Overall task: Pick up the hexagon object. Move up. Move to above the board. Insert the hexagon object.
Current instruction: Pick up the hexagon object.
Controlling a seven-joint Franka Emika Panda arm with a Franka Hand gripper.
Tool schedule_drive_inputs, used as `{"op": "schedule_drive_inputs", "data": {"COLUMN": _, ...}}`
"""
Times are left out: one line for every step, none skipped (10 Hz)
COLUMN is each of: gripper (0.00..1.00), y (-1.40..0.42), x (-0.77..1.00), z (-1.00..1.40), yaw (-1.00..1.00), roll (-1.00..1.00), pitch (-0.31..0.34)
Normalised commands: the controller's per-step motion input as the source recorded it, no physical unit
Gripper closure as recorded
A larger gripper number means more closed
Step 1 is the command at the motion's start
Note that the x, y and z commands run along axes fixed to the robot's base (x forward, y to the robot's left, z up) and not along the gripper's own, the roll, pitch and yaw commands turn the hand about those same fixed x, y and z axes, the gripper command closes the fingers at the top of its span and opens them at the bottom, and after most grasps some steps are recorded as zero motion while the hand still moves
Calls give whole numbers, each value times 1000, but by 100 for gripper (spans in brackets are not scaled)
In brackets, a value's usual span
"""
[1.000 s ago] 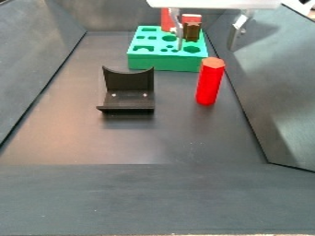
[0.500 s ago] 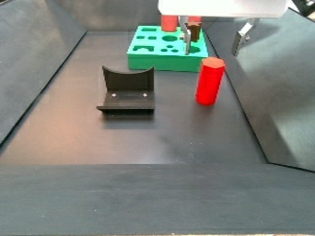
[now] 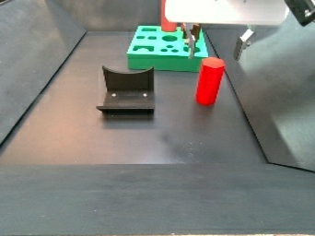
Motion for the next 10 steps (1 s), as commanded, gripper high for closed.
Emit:
{"op": "schedule_drive_inputs", "data": {"gripper": 0, "y": -126, "x": -83, "z": -326, "yaw": 63, "roll": -40, "pitch": -291}}
{"op": "schedule_drive_inputs", "data": {"gripper": 0, "y": -134, "x": -86, "z": -380, "yaw": 49, "roll": -29, "pitch": -296}}
{"op": "schedule_drive_inputs", "data": {"gripper": 0, "y": -143, "x": -94, "z": -386, "yaw": 31, "roll": -26, "pitch": -293}}
{"op": "schedule_drive_inputs", "data": {"gripper": 0, "y": -134, "x": -77, "z": -397, "yaw": 23, "roll": -29, "pitch": -290}}
{"op": "schedule_drive_inputs", "data": {"gripper": 0, "y": -100, "x": -60, "z": -457, "yaw": 20, "roll": -39, "pitch": -296}}
{"op": "schedule_drive_inputs", "data": {"gripper": 0, "y": -51, "x": -3, "z": -511, "yaw": 6, "roll": -57, "pitch": -303}}
{"op": "schedule_drive_inputs", "data": {"gripper": 0, "y": 0, "x": 0, "z": -529, "yaw": 14, "roll": -76, "pitch": -301}}
{"op": "schedule_drive_inputs", "data": {"gripper": 0, "y": 0, "x": -63, "z": -326, "yaw": 26, "roll": -56, "pitch": -249}}
{"op": "schedule_drive_inputs", "data": {"gripper": 0, "y": 0, "x": -100, "z": -51, "yaw": 9, "roll": -51, "pitch": -150}}
{"op": "schedule_drive_inputs", "data": {"gripper": 0, "y": -37, "x": 0, "z": -217, "yaw": 3, "roll": 0, "pitch": -154}}
